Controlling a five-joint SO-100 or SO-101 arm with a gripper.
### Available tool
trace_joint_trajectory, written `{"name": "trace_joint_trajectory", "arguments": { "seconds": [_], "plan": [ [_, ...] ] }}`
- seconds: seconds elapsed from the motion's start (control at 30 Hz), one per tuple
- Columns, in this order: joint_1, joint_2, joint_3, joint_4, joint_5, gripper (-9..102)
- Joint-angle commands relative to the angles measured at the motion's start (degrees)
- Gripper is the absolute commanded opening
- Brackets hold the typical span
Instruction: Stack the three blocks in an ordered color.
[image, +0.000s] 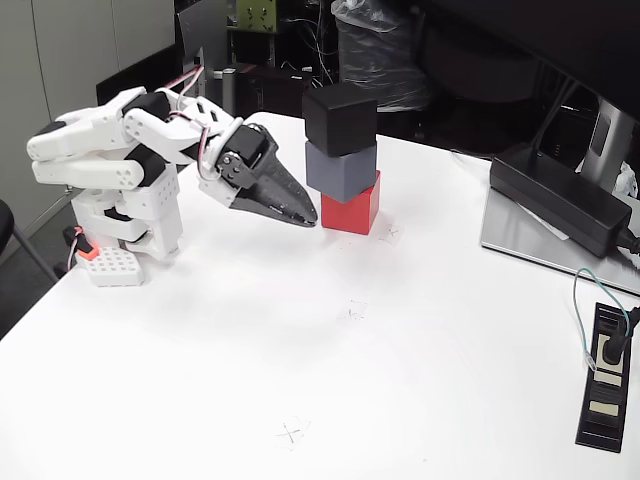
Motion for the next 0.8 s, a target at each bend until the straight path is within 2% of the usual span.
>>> {"name": "trace_joint_trajectory", "arguments": {
  "seconds": [0.0, 0.23, 0.47, 0.77],
  "plan": [
    [0.09, 0.18, -0.18, 0.18, -0.44, -1],
    [0.09, 0.18, -0.18, 0.35, -0.88, -1],
    [0.18, 0.35, -0.18, 0.62, -6.06, -1],
    [0.18, 0.35, -0.18, 0.7, -6.24, -1]
  ]
}}
